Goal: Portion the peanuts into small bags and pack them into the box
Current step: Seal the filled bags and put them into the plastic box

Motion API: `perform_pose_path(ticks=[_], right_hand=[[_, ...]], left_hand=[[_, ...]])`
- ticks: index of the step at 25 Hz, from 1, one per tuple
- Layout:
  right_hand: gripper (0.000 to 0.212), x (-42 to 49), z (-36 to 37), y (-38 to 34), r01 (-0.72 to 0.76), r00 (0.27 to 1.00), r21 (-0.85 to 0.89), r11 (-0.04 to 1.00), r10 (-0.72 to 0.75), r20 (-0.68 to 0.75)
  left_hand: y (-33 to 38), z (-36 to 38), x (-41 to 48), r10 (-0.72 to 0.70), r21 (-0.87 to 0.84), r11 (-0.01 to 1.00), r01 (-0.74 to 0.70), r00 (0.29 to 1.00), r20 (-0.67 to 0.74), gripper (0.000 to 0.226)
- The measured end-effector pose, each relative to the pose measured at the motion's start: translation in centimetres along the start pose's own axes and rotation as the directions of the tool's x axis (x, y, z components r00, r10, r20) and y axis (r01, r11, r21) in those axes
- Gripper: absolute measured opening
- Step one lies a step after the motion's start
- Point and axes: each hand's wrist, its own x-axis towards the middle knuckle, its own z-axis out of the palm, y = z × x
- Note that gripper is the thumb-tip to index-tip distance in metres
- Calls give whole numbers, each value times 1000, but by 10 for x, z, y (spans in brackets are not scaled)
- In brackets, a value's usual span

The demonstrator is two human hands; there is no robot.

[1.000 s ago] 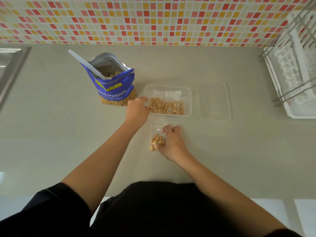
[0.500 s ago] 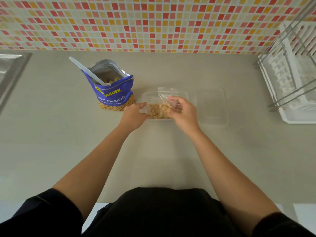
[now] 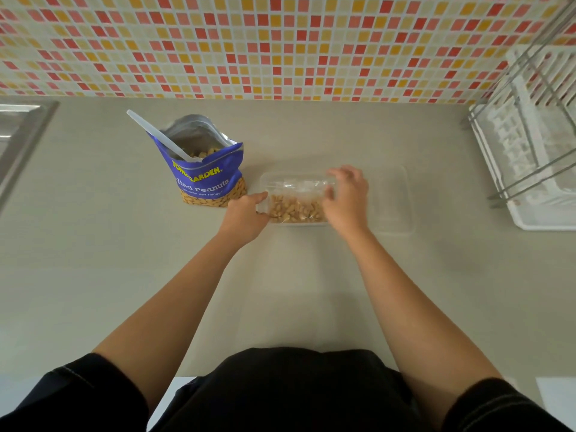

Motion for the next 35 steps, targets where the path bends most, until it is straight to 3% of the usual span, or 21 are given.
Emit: perform_pose_path(ticks=[2,4,5,6,10,12,14,15,18,19,20,22,25,29,33,35], right_hand=[[51,10,-20,24,-212,968,4,977,210,-139],[67,16,-35,54,-565,821,-178,806,570,-24],[76,15,-39,64,-651,730,-274,708,683,29],[82,13,-40,69,-675,687,-329,660,725,45],[88,8,-41,73,-650,743,-294,701,667,-52],[79,8,-46,74,-601,798,-103,793,588,-130],[60,8,-53,73,-423,855,130,897,443,-271],[51,8,-57,70,-321,843,258,911,399,-362],[40,7,-72,58,5,716,598,802,414,-562],[38,7,-76,51,78,718,664,744,420,-555],[34,7,-77,43,111,752,721,684,416,-511],[23,9,-72,28,68,861,797,600,369,-351],[21,8,-48,17,-76,938,771,632,308,-160],[37,8,-21,19,-209,951,707,675,310,-15],[41,12,-2,24,-224,972,375,899,235,18],[42,13,4,26,-246,969,270,931,238,66]], left_hand=[[0,-1,0,-2,-2,1000,2,1000,-7,53],[2,0,-2,5,-10,1000,-5,1000,-9,52],[2,0,-4,12,-11,1000,-12,1000,-10,52],[2,0,-5,11,-16,1000,-11,1000,-12,52],[4,1,-5,21,-24,999,-22,999,-27,50],[3,2,-5,40,-27,999,-41,999,-22,49],[1,2,-6,77,-2,997,-77,996,-43,45],[1,3,-8,116,43,993,-112,989,-94,41],[9,2,-12,321,142,947,-290,888,-330,27],[17,0,-15,358,105,933,-345,854,-376,25],[28,-2,-18,360,28,924,-380,845,-396,26],[47,-6,-23,284,-157,922,-355,892,-351,35],[54,-4,-22,161,-371,892,-260,947,-276,39],[28,5,-14,-20,-398,910,-116,947,-321,28],[9,16,-5,-104,-311,950,3,945,-309,35],[3,20,0,-123,-298,954,35,951,-284,37]])
